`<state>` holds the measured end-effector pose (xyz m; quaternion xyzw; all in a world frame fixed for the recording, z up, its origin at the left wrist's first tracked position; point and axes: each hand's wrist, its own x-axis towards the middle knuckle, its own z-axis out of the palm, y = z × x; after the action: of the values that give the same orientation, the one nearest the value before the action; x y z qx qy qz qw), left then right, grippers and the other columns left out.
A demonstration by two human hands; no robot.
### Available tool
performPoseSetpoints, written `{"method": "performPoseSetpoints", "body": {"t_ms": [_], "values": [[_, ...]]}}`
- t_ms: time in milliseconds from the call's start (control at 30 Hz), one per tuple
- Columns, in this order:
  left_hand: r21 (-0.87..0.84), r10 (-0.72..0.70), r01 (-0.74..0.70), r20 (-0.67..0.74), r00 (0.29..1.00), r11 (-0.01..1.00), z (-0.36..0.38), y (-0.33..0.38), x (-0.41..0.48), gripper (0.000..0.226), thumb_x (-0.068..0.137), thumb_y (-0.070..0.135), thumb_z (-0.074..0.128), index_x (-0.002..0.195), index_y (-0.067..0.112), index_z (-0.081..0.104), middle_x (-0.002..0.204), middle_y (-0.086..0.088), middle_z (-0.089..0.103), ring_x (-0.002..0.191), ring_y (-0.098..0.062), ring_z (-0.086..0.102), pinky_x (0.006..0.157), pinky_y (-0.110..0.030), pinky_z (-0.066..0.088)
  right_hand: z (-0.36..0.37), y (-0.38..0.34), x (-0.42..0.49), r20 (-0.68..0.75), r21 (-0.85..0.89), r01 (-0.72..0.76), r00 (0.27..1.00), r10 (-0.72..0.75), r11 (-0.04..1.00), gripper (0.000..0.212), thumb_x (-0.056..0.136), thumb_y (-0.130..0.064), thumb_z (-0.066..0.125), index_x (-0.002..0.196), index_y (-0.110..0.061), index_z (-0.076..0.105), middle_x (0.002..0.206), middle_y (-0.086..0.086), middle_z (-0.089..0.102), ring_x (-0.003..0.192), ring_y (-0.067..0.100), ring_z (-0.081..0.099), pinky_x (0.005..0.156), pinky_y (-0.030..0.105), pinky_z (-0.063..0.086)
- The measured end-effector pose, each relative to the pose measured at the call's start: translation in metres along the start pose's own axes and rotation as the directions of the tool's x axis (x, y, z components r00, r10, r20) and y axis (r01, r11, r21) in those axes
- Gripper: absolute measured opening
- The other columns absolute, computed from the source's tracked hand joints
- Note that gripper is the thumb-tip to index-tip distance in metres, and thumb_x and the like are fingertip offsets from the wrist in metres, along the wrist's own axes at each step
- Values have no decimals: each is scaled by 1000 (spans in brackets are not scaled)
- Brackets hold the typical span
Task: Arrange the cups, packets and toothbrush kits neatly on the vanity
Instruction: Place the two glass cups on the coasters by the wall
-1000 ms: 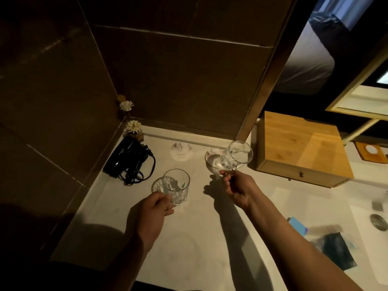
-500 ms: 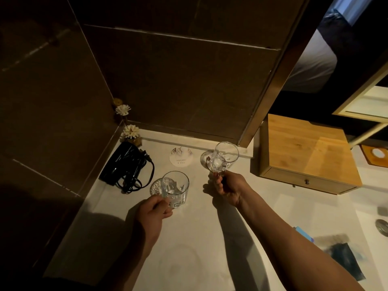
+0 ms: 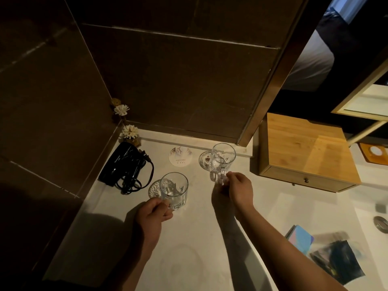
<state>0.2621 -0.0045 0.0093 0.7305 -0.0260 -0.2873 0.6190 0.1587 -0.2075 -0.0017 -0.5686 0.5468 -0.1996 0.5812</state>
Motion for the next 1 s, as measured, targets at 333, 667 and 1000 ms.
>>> {"method": "performPoseSetpoints", "body": {"t_ms": [333, 667, 1000], "values": [[37, 54, -57, 83, 995, 998, -1, 10, -2, 29, 94, 4, 56, 78, -21, 50, 75, -22, 56, 78, -32, 58, 56, -9, 49, 12, -4, 13, 21, -444, 315, 939, -342, 839, 30, 93, -31, 63, 74, -9, 72, 77, 4, 64, 65, 9, 57, 58, 18, 38], [8, 34, -35, 76, 997, 999, -6, 14, 3, 26, 93, 1, 55, 82, -23, 51, 76, -22, 55, 78, -32, 55, 57, -11, 51, 22, -1, 14, -114, -389, 347, 901, -418, 853, 26, 92, -30, 65, 85, -9, 79, 82, 4, 63, 71, 9, 54, 61, 14, 35], [28, 46, -48, 72, 996, 998, -6, 13, 5, 26, 93, 0, 54, 87, -24, 54, 79, -22, 56, 78, -31, 55, 55, -8, 49, 28, 1, 14, -160, -379, 314, 904, -396, 870, 27, 93, -29, 64, 82, -8, 79, 83, 6, 62, 68, 8, 50, 60, 14, 33]]}}
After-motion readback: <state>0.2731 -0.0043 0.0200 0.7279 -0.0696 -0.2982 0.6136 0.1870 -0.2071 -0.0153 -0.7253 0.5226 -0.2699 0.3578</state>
